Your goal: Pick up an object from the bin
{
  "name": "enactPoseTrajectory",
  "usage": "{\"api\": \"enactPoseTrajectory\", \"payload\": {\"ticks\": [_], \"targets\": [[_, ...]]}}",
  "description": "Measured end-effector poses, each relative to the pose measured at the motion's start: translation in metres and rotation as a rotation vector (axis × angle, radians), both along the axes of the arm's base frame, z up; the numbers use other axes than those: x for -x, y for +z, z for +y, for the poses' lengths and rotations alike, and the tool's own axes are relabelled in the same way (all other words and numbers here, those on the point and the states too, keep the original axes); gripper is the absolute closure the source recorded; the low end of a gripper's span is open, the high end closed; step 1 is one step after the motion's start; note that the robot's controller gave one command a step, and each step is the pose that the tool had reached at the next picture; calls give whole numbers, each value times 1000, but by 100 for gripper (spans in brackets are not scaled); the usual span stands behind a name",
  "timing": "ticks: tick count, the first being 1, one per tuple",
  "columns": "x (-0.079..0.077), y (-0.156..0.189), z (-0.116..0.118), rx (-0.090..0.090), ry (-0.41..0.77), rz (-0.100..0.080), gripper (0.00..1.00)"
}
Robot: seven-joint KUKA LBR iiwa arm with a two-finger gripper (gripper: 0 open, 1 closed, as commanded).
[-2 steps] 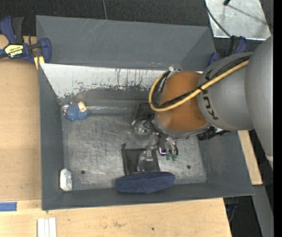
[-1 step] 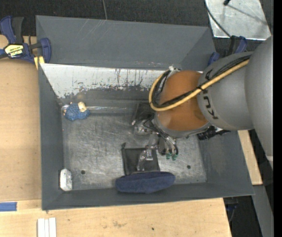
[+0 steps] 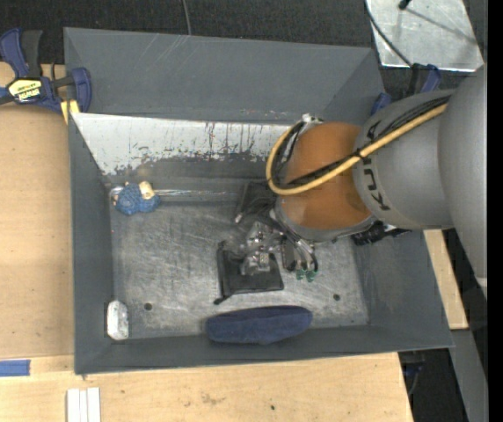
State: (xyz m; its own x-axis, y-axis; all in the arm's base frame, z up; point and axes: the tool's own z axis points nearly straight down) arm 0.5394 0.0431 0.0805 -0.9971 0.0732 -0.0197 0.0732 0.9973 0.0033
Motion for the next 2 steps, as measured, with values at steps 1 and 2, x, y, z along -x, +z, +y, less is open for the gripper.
{"api": "enactPoseTrajectory", "payload": {"ticks": [1,2], "targets": [[-2,4,0,1,0,10,100],[-4,66,-1,1,0,10,100]]}}
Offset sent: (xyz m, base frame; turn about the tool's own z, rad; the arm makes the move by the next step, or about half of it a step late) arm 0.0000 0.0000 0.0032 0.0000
